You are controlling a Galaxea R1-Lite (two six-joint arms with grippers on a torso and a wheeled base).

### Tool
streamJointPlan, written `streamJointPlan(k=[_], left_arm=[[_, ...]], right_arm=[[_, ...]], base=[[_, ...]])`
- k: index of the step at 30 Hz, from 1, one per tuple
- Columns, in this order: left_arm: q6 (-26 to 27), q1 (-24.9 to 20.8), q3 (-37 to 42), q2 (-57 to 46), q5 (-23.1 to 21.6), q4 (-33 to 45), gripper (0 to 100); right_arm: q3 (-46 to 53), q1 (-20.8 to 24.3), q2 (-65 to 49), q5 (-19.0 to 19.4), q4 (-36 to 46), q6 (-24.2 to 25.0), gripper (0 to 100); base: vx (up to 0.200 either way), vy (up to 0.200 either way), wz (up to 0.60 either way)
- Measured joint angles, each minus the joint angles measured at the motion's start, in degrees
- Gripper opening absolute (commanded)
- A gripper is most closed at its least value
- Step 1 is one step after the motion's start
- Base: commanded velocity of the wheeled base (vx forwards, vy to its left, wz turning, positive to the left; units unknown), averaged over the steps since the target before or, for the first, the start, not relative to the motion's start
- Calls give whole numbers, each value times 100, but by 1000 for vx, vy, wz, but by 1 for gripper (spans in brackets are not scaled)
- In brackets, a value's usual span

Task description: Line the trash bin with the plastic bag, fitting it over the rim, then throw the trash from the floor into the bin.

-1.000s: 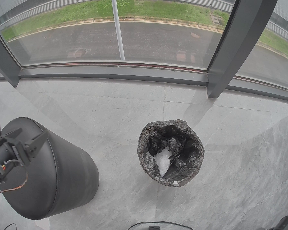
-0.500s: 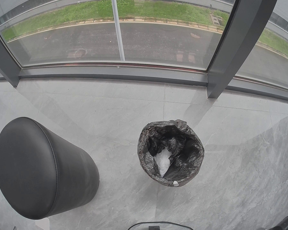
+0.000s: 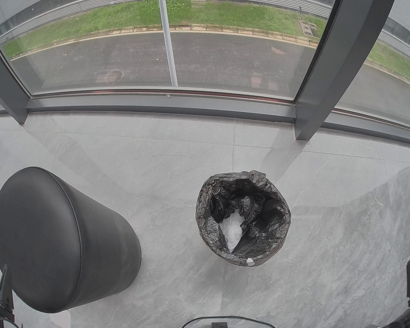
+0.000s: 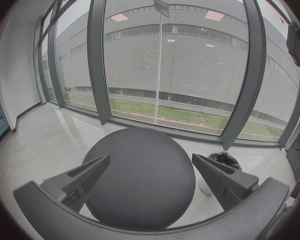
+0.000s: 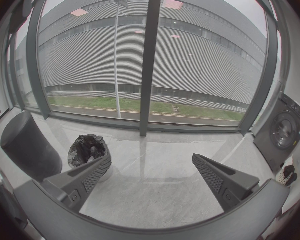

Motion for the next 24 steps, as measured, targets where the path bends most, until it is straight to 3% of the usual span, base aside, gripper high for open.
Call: streamJointPlan(k=[9, 17, 24], left_arm=[[-12, 2, 518, -111, -7, -317, 100], [-72, 4, 778, -130, -18, -421, 100], [-94, 0, 795, -130, -750, -400, 100]], right_arm=[[276, 13, -73, 802, -108, -26, 100], [344, 21, -77, 1017, -158, 46, 100], [350, 28, -77, 1025, -163, 43, 100]], base=[[0, 0, 0], [0, 0, 0], [0, 0, 0]])
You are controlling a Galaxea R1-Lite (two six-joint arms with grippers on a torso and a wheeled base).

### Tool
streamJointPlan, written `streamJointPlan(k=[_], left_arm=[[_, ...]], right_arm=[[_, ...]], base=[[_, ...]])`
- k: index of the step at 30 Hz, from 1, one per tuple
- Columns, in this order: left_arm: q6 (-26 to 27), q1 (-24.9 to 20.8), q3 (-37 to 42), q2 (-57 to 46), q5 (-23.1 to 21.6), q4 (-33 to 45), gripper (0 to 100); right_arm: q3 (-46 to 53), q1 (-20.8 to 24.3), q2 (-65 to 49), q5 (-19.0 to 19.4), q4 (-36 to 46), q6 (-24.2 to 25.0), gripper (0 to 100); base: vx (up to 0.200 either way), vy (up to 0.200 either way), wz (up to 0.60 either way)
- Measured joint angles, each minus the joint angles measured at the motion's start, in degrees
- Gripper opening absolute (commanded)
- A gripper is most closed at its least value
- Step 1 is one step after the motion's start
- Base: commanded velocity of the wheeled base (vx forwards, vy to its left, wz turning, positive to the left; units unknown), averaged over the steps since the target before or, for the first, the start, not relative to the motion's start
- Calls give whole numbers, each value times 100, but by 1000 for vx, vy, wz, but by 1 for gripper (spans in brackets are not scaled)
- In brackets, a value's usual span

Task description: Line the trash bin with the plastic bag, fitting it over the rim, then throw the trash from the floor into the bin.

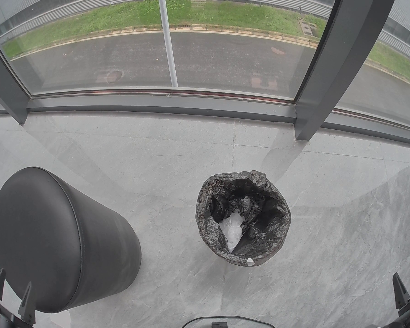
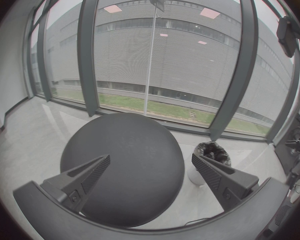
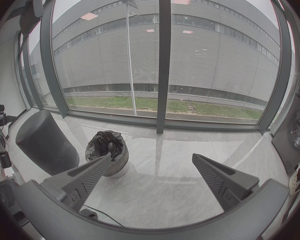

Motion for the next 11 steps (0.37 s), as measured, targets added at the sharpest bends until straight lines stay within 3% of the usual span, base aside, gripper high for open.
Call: streamJointPlan(k=[3, 11], left_arm=[[30, 0, 2, 1, -255, 15, 100], [24, 6, 2, 0, -239, 17, 100]], right_arm=[[0, 0, 0, 0, 2, 4, 100], [0, -5, 2, 0, 2, 9, 100]], base=[[0, 0, 0], [0, 0, 0]])
